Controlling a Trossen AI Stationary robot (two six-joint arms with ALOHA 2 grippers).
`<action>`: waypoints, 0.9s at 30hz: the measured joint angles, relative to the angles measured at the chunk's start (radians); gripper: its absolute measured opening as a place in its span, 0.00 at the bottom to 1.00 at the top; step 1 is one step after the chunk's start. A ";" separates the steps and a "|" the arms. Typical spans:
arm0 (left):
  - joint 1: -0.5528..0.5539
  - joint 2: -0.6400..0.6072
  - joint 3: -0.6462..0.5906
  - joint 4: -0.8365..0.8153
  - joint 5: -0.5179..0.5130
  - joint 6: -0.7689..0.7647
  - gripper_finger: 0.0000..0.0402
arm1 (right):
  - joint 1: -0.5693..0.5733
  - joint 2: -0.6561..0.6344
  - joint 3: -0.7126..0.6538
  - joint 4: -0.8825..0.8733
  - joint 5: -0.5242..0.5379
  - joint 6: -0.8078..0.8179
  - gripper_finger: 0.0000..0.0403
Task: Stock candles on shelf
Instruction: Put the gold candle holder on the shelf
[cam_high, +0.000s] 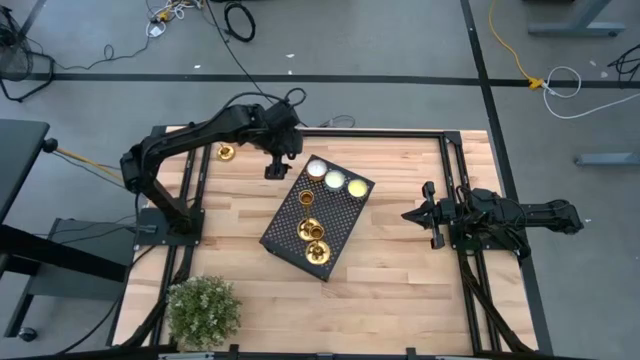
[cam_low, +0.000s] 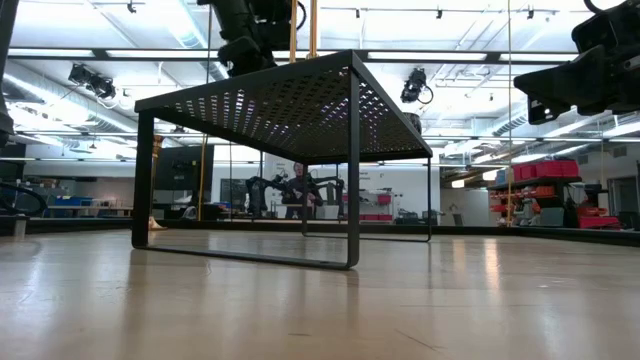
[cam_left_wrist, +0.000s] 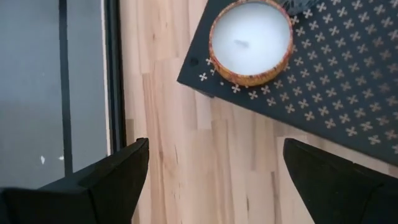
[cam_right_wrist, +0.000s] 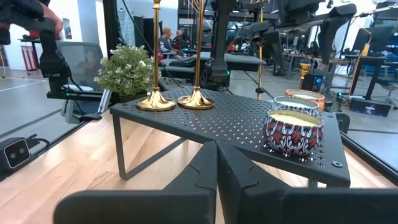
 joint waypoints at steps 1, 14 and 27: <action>0.000 -0.008 0.000 -0.003 0.000 -0.010 0.93 | 0.000 0.000 0.000 0.000 0.000 0.000 0.02; 0.031 -0.063 -0.005 -0.078 -0.019 -0.192 0.93 | 0.000 0.000 0.000 0.000 0.000 0.000 0.02; 0.040 -0.097 -0.126 -0.009 -0.017 -0.246 0.93 | 0.000 0.000 0.000 0.000 0.000 0.000 0.02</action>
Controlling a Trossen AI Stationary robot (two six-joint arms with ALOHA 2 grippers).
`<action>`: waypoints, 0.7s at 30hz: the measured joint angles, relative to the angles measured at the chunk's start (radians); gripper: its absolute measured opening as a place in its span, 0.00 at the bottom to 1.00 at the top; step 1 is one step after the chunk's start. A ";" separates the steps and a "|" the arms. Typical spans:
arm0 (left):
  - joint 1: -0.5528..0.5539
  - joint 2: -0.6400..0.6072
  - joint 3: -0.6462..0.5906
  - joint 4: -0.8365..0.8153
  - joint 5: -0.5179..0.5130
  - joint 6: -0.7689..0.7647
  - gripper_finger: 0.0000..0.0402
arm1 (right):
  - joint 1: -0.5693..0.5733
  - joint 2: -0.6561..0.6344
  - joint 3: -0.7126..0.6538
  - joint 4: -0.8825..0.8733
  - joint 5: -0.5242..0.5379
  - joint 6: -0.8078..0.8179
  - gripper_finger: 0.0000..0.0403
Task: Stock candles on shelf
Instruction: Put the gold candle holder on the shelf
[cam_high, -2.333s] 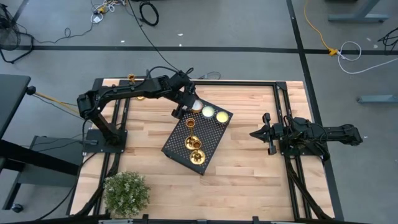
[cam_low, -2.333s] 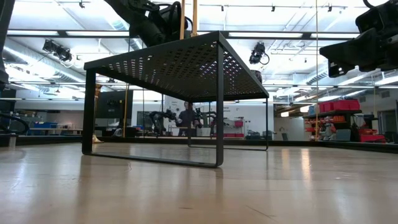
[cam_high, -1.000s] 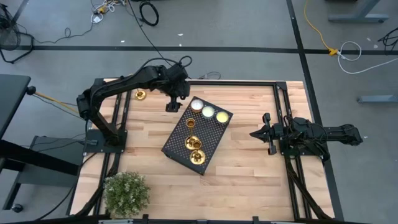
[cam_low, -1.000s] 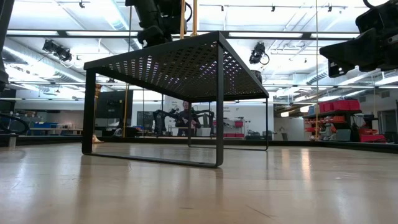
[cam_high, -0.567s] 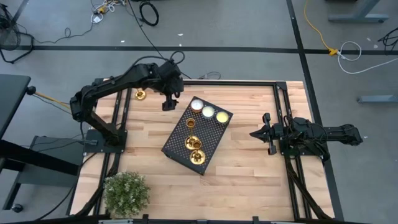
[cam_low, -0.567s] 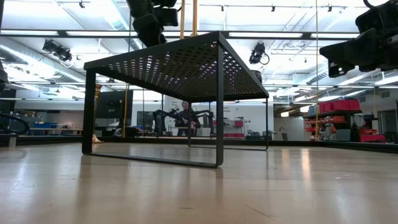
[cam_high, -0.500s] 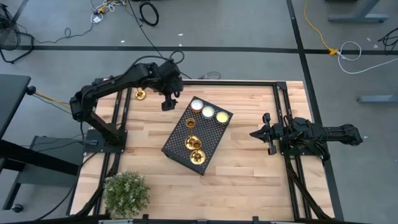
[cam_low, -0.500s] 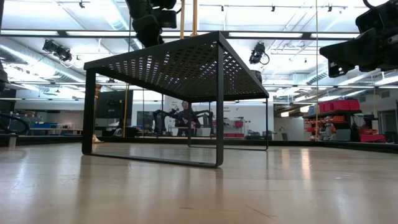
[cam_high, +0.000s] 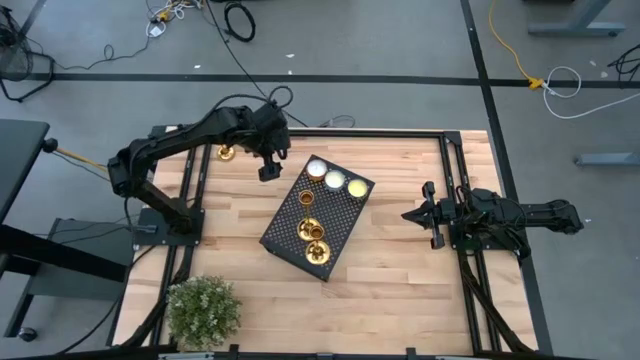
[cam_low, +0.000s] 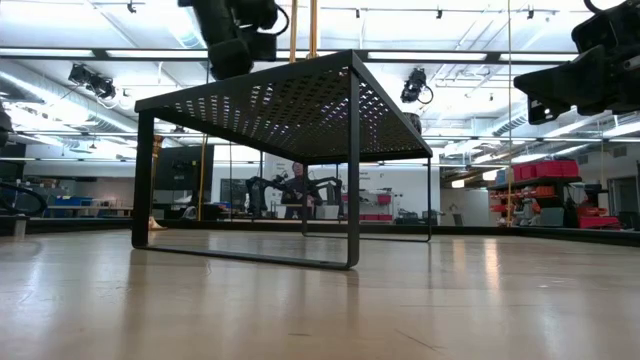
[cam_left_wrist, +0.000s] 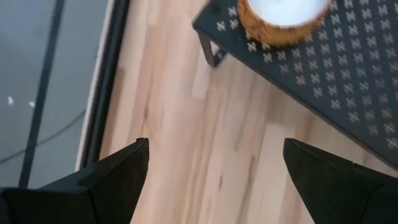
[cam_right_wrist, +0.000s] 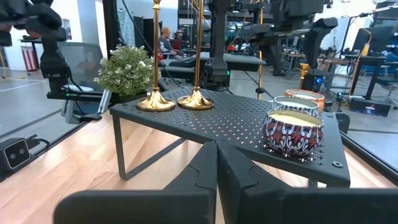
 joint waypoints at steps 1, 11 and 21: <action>0.000 -0.014 -0.024 0.027 0.000 -0.004 0.93 | 0.000 0.000 0.000 0.000 0.000 0.000 0.02; 0.097 -0.135 -0.114 0.019 -0.084 -0.087 0.93 | 0.000 0.000 0.000 0.000 0.000 0.000 0.02; 0.268 -0.199 -0.114 -0.144 -0.250 -0.241 0.93 | 0.000 0.000 0.000 0.000 0.000 0.000 0.02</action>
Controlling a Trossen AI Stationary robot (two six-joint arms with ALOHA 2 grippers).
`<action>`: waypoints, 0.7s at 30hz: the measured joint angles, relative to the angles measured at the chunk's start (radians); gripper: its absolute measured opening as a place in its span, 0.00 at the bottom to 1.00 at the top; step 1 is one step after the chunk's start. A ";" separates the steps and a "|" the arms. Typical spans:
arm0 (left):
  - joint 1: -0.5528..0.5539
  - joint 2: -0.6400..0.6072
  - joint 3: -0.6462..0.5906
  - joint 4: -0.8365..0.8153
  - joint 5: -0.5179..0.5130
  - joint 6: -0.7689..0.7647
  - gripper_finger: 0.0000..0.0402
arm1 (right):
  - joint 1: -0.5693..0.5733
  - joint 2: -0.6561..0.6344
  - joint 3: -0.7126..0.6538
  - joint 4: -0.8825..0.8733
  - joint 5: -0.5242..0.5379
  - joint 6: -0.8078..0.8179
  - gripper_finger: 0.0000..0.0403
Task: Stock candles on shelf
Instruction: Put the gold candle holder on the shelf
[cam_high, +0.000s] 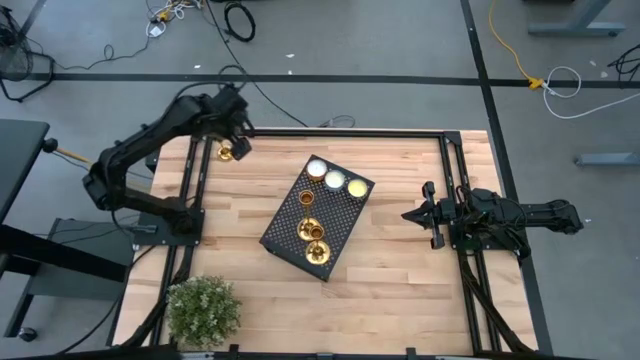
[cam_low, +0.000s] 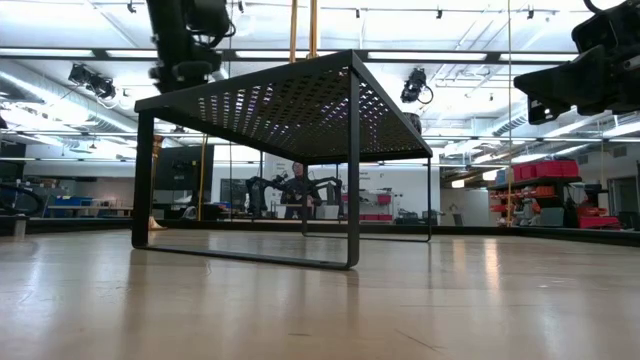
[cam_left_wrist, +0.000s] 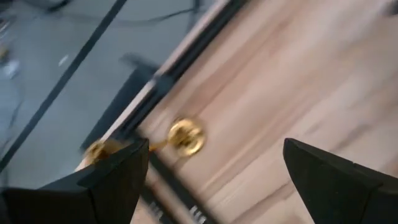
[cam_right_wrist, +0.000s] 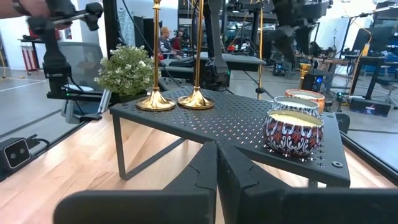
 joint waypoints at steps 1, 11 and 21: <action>0.009 -0.001 0.000 -0.015 -0.031 -0.020 0.93 | 0.000 0.000 0.000 0.000 0.000 0.000 0.02; 0.080 0.001 0.000 -0.059 -0.202 -0.223 0.93 | 0.000 0.000 0.000 0.000 0.000 0.000 0.02; 0.190 0.040 0.000 -0.048 -0.180 -0.349 0.93 | 0.000 0.000 0.000 0.000 0.000 0.000 0.02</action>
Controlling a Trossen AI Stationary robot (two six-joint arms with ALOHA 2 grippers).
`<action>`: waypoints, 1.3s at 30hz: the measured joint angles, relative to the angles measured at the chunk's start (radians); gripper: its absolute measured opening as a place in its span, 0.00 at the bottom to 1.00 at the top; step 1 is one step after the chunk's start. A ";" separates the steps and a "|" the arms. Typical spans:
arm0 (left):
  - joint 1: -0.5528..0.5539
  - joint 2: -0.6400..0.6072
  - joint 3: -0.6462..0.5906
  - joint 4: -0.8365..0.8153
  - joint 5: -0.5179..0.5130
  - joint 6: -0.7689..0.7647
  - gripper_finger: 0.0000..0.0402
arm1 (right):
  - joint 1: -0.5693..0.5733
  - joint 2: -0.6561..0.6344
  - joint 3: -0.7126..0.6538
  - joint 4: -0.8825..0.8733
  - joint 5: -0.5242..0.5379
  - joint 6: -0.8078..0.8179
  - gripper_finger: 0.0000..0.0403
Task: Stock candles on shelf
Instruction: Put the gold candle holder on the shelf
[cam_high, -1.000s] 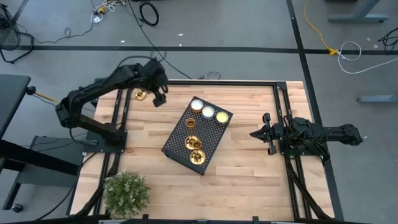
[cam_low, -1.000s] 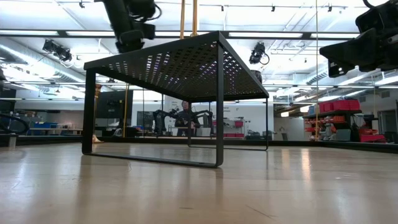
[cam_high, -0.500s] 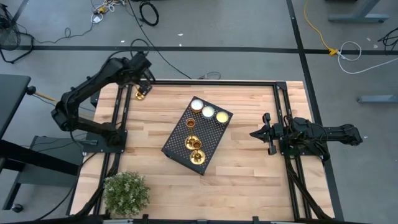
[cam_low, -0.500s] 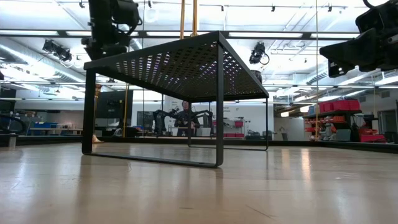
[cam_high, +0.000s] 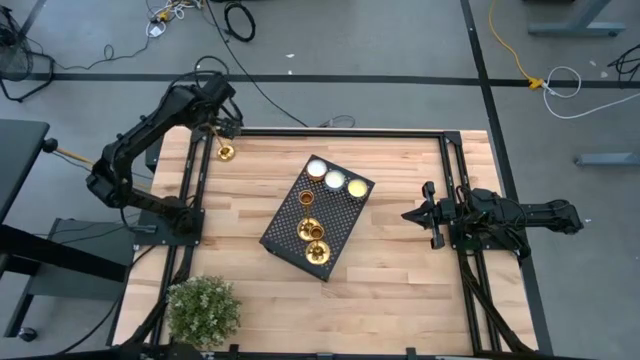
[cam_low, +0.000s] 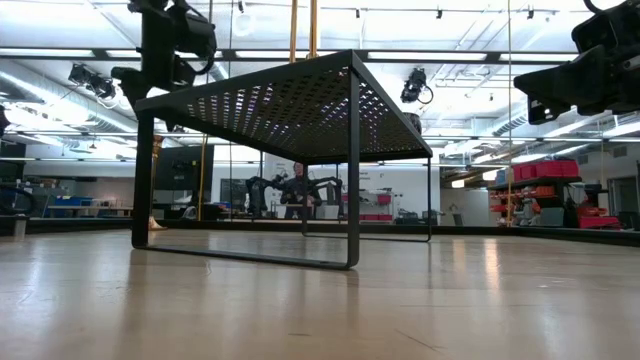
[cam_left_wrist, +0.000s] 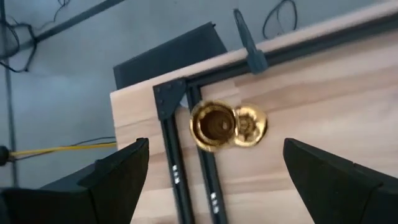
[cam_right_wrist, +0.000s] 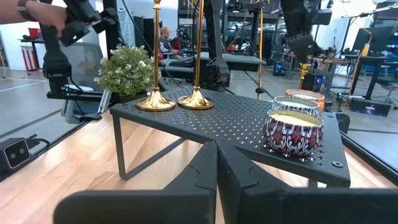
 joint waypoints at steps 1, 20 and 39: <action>0.004 0.001 0.000 0.013 0.005 -0.011 0.93 | 0.000 0.000 0.000 0.000 0.000 0.000 0.02; -0.002 0.000 0.000 0.061 -0.055 -0.243 0.93 | 0.000 0.000 0.000 0.000 0.000 0.000 0.02; -0.115 0.000 -0.162 0.111 -0.240 -0.584 0.93 | 0.000 0.000 0.000 0.000 0.000 0.000 0.02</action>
